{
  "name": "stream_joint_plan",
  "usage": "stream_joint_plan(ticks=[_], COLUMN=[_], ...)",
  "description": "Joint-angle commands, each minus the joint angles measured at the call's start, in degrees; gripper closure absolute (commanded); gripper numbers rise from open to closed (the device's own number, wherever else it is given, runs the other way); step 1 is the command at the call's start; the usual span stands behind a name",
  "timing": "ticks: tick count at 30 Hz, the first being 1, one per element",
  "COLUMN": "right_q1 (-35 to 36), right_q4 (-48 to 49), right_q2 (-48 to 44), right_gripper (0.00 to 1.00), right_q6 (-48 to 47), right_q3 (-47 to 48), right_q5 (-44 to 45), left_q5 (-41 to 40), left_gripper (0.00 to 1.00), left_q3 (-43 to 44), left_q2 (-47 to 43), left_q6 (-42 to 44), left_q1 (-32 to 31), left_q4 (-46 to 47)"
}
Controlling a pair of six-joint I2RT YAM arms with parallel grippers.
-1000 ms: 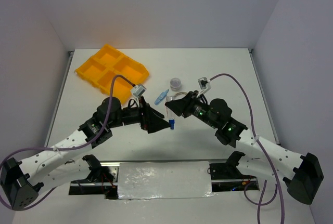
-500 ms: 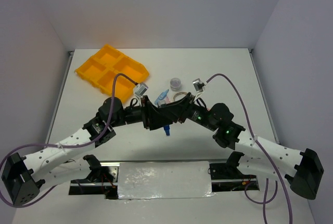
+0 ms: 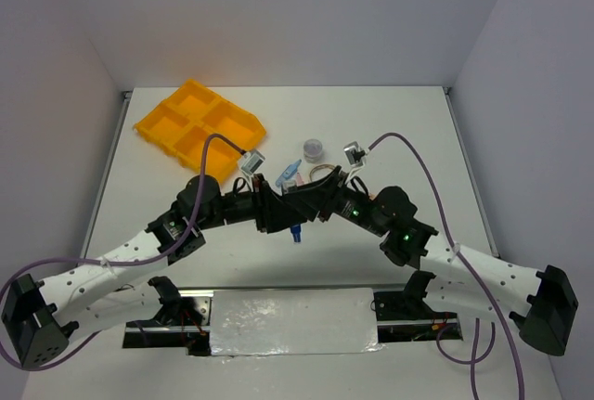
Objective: Sort the stationery into containers
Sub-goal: Place the stationery in the storage box.
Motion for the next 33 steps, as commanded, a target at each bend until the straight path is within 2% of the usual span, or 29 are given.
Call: stream_joint_plan(ticks=[1, 4, 6, 12, 14, 15, 16, 18, 19, 20, 23, 24, 25, 26, 27, 28, 29, 30, 32, 33], right_q1=[0.3, 0.2, -0.1, -1.7, -1.9, -1.9, -1.8, -1.9, -1.9, -1.9, -1.9, -1.9, -1.9, -1.9, -1.9, -1.9, -2.0, -2.0, -1.9, -1.9], right_q4=[-1.3, -5.9, -10.5, -17.7, -21.5, -26.0, -28.1, -32.1, -32.7, -33.4, -35.2, -36.9, -37.5, -37.9, -37.8, -37.9, -38.0, -37.9, -38.1, -38.2], right_q2=[-4.5, -7.6, -8.8, -13.3, -15.1, -15.8, -16.5, -19.1, -20.0, -21.5, -22.8, -23.1, -23.2, -23.5, -23.7, -24.0, -24.1, -24.2, -24.3, -24.1], right_gripper=[0.33, 0.05, 0.0, 0.0, 0.0, 0.0, 0.0, 0.0, 0.0, 0.0, 0.0, 0.0, 0.0, 0.0, 0.0, 0.0, 0.0, 0.0, 0.0, 0.0], right_q6=[-1.2, -2.3, -2.9, -3.4, -3.4, -3.1, -2.7, -2.2, -2.0, -2.0, -2.7, -2.7, -2.9, -3.2, -3.3, -3.4, -3.2, -3.4, -3.6, -3.7], right_q3=[0.4, 0.3, 0.7, 0.0, 1.1, 1.6, 2.0, 1.9, 1.5, 1.3, 1.7, 2.0, 2.4, 2.5, 2.4, 2.5, 2.4, 2.4, 2.0, 1.9], right_q5=[7.0, 11.8, 14.5, 21.4, 26.8, 28.8, 30.6, 33.7, 33.9, 33.6, 32.3, 31.6, 31.3, 30.5, 29.6, 28.0, 26.8, 24.5, 22.8, 21.7], left_q5=[-5.6, -9.1, -11.3, -17.7, -25.3, -29.4, -35.0, -36.7, -30.4, -27.3, -24.3, -26.1, -28.3, -31.5, -32.1, -32.5, -32.4, -30.8, -30.4, -28.7], left_gripper=[1.0, 1.0, 1.0, 1.0, 1.0, 1.0, 1.0, 1.0, 1.0, 1.0, 1.0, 1.0, 1.0, 1.0, 1.0, 1.0, 1.0, 1.0, 1.0, 1.0], left_q3=[2.5, 2.8, 2.9, 5.4, 8.6, 10.3, 14.9, 20.4, 24.9, 27.2, 38.5, 42.0, 50.5, 56.1, 68.4, 74.8, 81.9, 94.4, 104.1, 105.3], left_q2=[-1.6, -3.0, -3.5, -4.0, -3.1, -2.2, 0.7, 5.0, 10.2, 13.1, 26.9, 30.9, 39.4, 44.0, 49.2, 59.6, 64.6, 73.5, 79.9, 81.7], left_q6=[4.7, 6.0, 6.5, 8.0, 8.2, 7.9, 7.6, 6.8, 8.6, 8.9, 8.2, 8.2, 8.2, 8.1, 8.0, 7.3, 7.2, 7.5, 6.8, 6.6], left_q1=[-0.2, -0.2, -0.2, -0.2, 0.3, 0.9, 2.0, 9.0, 13.2, 21.8, 34.8, 36.4, 37.7, 40.1, 41.3, 43.7, 44.8, 46.5, 47.6, 49.0], left_q4=[-6.2, -9.7, -11.0, -17.4, -22.4, -27.7, -31.0, -39.0, -39.4, -39.8, -43.5, -44.8, -47.7, -49.8, -52.2, -57.5, -59.7, -62.8, -63.7, -62.3])
